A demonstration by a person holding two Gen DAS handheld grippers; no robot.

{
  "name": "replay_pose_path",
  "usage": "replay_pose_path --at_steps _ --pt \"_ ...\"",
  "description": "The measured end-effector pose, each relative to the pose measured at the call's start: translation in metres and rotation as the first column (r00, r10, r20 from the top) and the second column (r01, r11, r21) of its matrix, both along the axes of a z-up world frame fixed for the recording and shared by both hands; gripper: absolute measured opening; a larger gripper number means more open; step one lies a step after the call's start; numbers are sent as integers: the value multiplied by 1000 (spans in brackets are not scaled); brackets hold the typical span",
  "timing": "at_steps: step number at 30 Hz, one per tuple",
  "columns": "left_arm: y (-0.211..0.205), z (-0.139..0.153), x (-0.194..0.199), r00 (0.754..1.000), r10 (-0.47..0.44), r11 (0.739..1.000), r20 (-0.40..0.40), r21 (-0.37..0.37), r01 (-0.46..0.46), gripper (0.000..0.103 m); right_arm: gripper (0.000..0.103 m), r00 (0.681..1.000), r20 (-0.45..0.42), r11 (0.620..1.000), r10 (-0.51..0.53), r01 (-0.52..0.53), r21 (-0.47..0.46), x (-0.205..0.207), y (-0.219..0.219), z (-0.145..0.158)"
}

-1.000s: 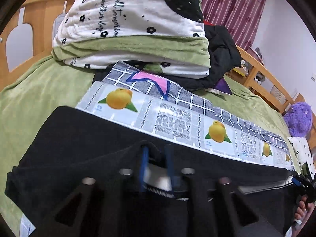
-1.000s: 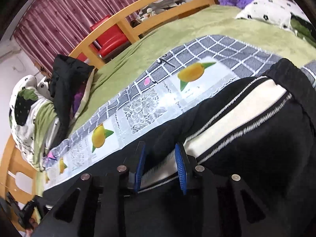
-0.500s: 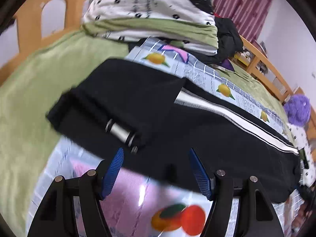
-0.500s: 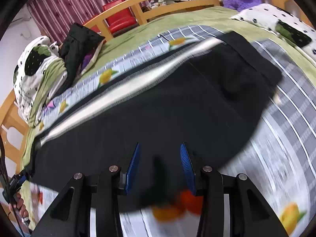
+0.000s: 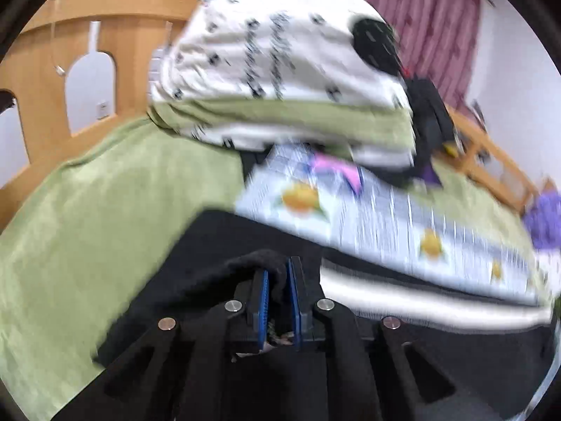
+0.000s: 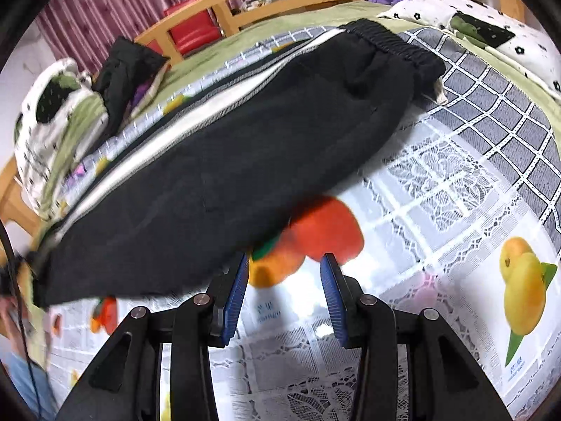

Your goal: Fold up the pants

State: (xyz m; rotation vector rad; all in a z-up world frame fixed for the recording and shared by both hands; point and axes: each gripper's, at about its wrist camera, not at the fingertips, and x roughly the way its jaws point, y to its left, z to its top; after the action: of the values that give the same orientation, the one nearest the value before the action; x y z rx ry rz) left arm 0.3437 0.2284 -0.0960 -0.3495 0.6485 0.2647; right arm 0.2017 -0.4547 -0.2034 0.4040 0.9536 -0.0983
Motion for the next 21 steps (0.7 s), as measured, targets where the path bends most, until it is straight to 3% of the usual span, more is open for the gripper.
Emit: replay_pose_path --at_steps 1,2,4,6,8,12,16,18,21 --pt "6 5 6 1000 16 999 -21 -35 -16 27 42 1000 -1 1000 1 -1 -18 -1 2 0" --pt "7 6 10 999 17 998 -41 -53 -19 48 42 1000 0 1000 4 -4 -30 0 4 1" --pt "3 6 8 999 -4 999 -52 -51 1 62 42 1000 2 1000 8 -8 -27 0 6 4" --pt "-8 1 -4 998 -30 1000 -57 -11 29 62 42 1000 7 1000 6 -5 -18 -1 5 6" --pt "-21 -12 -20 992 -83 996 -97 -27 81 62 42 1000 5 1000 -2 2 -17 1 3 8" --pt "-35 -43 -65 976 -161 977 -146 -162 137 62 42 1000 21 1000 -15 15 -1 0 -5 15" --pt "-42 -78 -110 970 -202 926 -139 -350 143 62 43 998 42 998 -41 39 52 12 -15 17" --pt "-41 -93 -114 968 -206 899 -143 -419 129 61 48 997 47 994 -57 52 100 18 -26 13" --pt "-35 -98 -108 978 -176 886 -110 -450 109 61 48 996 8 986 -84 82 146 38 -39 0"
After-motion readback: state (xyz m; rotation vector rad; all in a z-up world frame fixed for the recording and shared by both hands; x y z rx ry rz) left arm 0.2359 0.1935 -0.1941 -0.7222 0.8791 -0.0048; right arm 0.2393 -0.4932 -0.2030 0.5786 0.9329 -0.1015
